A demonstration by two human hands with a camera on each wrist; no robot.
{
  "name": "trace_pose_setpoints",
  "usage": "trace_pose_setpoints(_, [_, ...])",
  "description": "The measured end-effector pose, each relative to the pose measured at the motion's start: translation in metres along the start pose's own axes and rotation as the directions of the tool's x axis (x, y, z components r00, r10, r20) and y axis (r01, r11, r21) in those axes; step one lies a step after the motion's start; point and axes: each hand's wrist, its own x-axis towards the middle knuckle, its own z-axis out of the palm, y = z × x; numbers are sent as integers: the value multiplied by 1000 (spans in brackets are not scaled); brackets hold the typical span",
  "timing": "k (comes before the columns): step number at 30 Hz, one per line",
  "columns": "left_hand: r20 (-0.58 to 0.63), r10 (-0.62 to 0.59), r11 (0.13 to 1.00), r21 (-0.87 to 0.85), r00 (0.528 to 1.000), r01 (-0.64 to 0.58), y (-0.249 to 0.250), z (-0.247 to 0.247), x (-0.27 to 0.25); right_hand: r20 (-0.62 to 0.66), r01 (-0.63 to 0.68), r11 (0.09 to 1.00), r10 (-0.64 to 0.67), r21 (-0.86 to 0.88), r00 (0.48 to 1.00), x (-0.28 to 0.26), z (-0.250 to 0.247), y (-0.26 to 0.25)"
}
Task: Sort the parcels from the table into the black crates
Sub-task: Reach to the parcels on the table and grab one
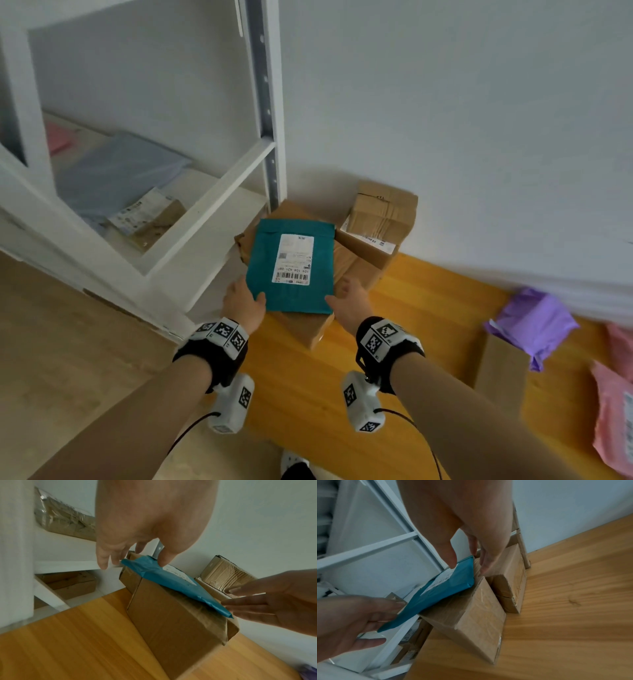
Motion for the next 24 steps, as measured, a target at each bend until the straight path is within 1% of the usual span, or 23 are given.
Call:
trace_pose_setpoints(3, [78,-8,999,-41,997,11,-5,7,11,-5,0,1000,0,4,1000,6,7,-3])
trace_pose_setpoints(5, [97,-21,998,-63,995,27,-6,11,16,17,-25,997,24,71,1000,10,11,-6])
trace_pose_setpoints(9, [107,-12,996,-87,994,22,-5,9,20,3,-58,990,58,129,998,14,17,-9])
trace_pose_setpoints(14, [104,37,995,-91,994,-27,4,-1,12,-82,-76,989,87,130,993,21,20,-7])
trace_pose_setpoints(17, [126,56,995,-86,990,-45,11,-5,4,-81,-91,982,105,164,991,25,23,-5])
trace_pose_setpoints(21, [149,48,997,-71,988,-38,12,-3,-1,-126,-96,970,126,224,984,21,15,-2])
trace_pose_setpoints(24, [141,50,996,-86,989,-38,14,0,-8,-155,-116,951,165,286,974,17,4,1])
